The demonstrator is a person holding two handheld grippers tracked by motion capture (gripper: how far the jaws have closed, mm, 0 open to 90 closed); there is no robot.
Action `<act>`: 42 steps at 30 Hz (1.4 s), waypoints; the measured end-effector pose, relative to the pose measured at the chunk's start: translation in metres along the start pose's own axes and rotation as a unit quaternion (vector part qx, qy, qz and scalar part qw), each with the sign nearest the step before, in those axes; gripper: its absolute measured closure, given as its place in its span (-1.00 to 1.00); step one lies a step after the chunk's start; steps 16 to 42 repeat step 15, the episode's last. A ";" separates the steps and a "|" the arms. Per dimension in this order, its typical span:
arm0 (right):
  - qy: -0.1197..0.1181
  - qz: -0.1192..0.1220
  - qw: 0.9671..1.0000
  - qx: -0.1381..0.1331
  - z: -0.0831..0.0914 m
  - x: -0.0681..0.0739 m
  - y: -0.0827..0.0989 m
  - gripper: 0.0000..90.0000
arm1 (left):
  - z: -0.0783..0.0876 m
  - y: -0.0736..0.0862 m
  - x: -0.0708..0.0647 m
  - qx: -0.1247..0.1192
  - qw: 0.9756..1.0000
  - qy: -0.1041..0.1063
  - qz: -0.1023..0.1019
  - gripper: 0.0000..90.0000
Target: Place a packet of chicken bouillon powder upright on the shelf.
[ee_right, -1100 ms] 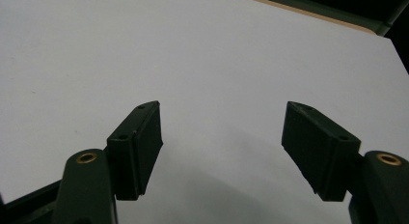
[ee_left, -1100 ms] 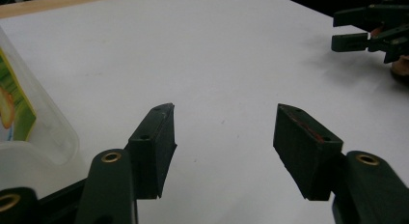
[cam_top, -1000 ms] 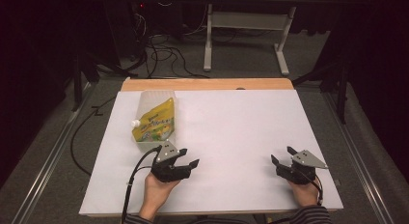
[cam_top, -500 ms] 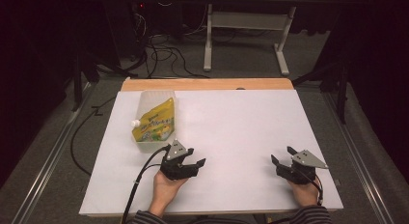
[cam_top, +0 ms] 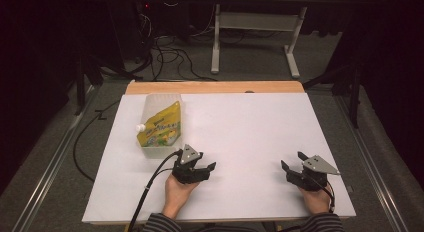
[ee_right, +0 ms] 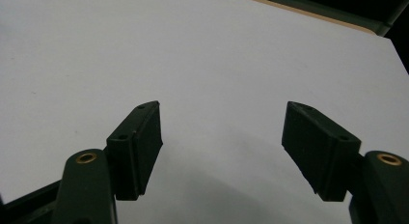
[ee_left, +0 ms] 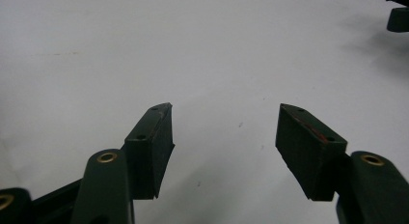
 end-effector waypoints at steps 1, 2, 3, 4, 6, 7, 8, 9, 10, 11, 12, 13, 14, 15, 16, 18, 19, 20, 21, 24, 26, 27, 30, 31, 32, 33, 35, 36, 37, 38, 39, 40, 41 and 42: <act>0.000 0.000 1.000 0.000 0.000 0.000 0.000 -0.31 | -0.001 0.001 0.000 -0.001 1.000 -0.002 0.000 -0.15; 0.000 0.000 1.000 0.000 0.000 0.000 0.000 -0.31 | -0.003 0.001 0.000 -0.003 1.000 -0.005 -0.001 -0.15; 0.000 0.000 1.000 0.000 0.000 0.000 0.000 -0.31 | -0.004 0.002 0.001 -0.004 1.000 -0.008 -0.003 -0.16; 0.000 0.000 1.000 0.000 0.000 0.000 0.000 -0.31 | -0.005 0.003 0.001 -0.005 1.000 -0.009 -0.001 -0.16; 0.000 0.000 1.000 -0.001 0.000 0.000 0.000 -0.31 | -0.007 0.004 0.002 -0.004 1.000 -0.016 -0.002 -0.17; 0.000 0.000 1.000 -0.001 0.000 0.000 0.000 -0.31 | -0.008 0.004 0.002 -0.005 1.000 -0.018 -0.002 -0.18; 0.000 0.001 1.000 -0.001 0.000 0.000 0.000 -0.31 | -0.008 0.004 0.002 -0.007 1.000 -0.019 -0.002 -0.18; 0.000 0.001 1.000 -0.001 0.000 0.000 0.000 -0.31 | -0.008 0.005 0.002 -0.007 1.000 -0.021 -0.003 -0.18; 0.000 0.000 1.000 0.000 0.000 0.000 0.000 -0.31 | -0.008 0.005 0.002 -0.007 1.000 -0.022 -0.004 -0.18; 0.000 0.000 1.000 0.000 0.000 0.000 0.000 -0.31 | -0.008 0.005 0.001 -0.009 1.000 -0.023 -0.005 -0.18; 0.000 0.002 1.000 -0.002 0.000 0.000 0.000 -0.31 | -0.008 0.005 0.000 -0.009 1.000 -0.024 -0.007 -0.18; 0.001 0.001 1.000 -0.002 0.000 0.000 0.000 -0.31 | -0.008 0.005 0.000 -0.009 1.000 -0.024 -0.007 -0.19; 0.001 0.000 1.000 -0.002 0.000 0.000 0.000 -0.31 | -0.008 0.005 0.001 -0.009 1.000 -0.024 -0.007 -0.19; 0.001 0.000 1.000 -0.002 0.000 0.000 0.000 -0.31 | -0.007 0.005 0.001 -0.008 1.000 -0.023 -0.007 -0.20; 0.001 0.000 1.000 -0.002 0.000 0.000 0.000 -0.31 | -0.007 0.005 0.001 -0.008 1.000 -0.023 -0.007 -0.20; 0.001 0.000 1.000 -0.002 0.000 0.000 0.000 -0.31 | -0.007 0.005 0.001 -0.008 1.000 -0.023 -0.007 -0.20; 0.001 0.000 1.000 -0.002 0.000 0.000 0.000 -0.31 | -0.007 0.005 0.001 -0.008 1.000 -0.023 -0.007 -0.20; 0.001 0.000 1.000 -0.002 0.000 0.000 0.000 -0.31 | -0.007 0.005 0.001 -0.008 1.000 -0.023 -0.007 -0.20; 0.001 0.000 1.000 -0.002 0.000 0.000 0.000 -0.31 | -0.007 0.005 0.001 -0.008 1.000 -0.023 -0.007 -0.20; 0.001 0.000 1.000 -0.002 0.000 0.000 0.000 -0.31 | -0.007 0.005 0.001 -0.008 1.000 -0.023 -0.007 -0.20; 0.001 0.000 1.000 -0.002 0.000 0.000 0.000 -0.31 | -0.007 0.005 0.001 -0.008 1.000 -0.023 -0.007 -0.20; 0.001 0.000 1.000 -0.002 0.000 0.000 0.000 -0.31 | -0.007 0.005 0.001 -0.008 1.000 -0.023 -0.007 -0.20; 0.001 0.000 1.000 -0.002 0.000 0.000 0.000 -0.31 | -0.007 0.005 0.001 -0.008 1.000 -0.023 -0.007 -0.20; 0.001 0.000 1.000 -0.002 0.000 0.000 0.000 -0.31 | -0.007 0.005 0.001 -0.008 1.000 -0.023 -0.007 -0.20; 0.001 0.000 1.000 -0.002 0.000 0.000 0.000 -0.31 | -0.007 0.005 0.001 -0.008 1.000 -0.023 -0.007 -0.20; 0.001 0.000 1.000 -0.002 0.000 0.000 0.000 -0.31 | -0.007 0.005 0.001 -0.008 1.000 -0.023 -0.007 -0.20; 0.001 0.000 1.000 -0.002 0.000 0.000 0.000 -0.31 | -0.007 0.005 0.001 -0.008 1.000 -0.023 -0.007 -0.20; 0.001 0.000 1.000 -0.002 0.000 0.000 0.000 -0.31 | -0.007 0.005 0.001 -0.008 1.000 -0.023 -0.007 -0.20; 0.001 0.000 1.000 -0.002 0.000 0.000 0.000 -0.31 | -0.007 0.005 0.001 -0.008 1.000 -0.023 -0.007 -0.20; 0.001 0.000 1.000 -0.002 0.000 0.000 0.000 -0.31 | -0.007 0.005 0.001 -0.008 1.000 -0.023 -0.007 -0.20; 0.001 0.000 1.000 -0.002 0.000 0.000 0.000 -0.31 | -0.007 0.005 0.001 -0.008 1.000 -0.023 -0.007 -0.20; 0.001 0.000 1.000 -0.002 0.000 0.000 0.000 -0.31 | -0.007 0.005 0.001 -0.008 1.000 -0.023 -0.007 -0.20; 0.001 0.000 1.000 -0.002 0.000 0.000 0.000 -0.31 | -0.007 0.005 0.001 -0.008 1.000 -0.023 -0.007 -0.20; 0.001 0.000 1.000 -0.002 0.000 0.000 0.000 -0.31 | -0.007 0.005 0.001 -0.008 1.000 -0.023 -0.007 -0.20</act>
Point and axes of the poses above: each handheld gripper's, and its own axes: z roughly backward along the jaws, y roughly out of its underside, x roughly to its left, the point moved 1 cm from there along -z, roughly forward along the jaws, and after that the axes turned 14 degrees about z, right-handed, at the moved point
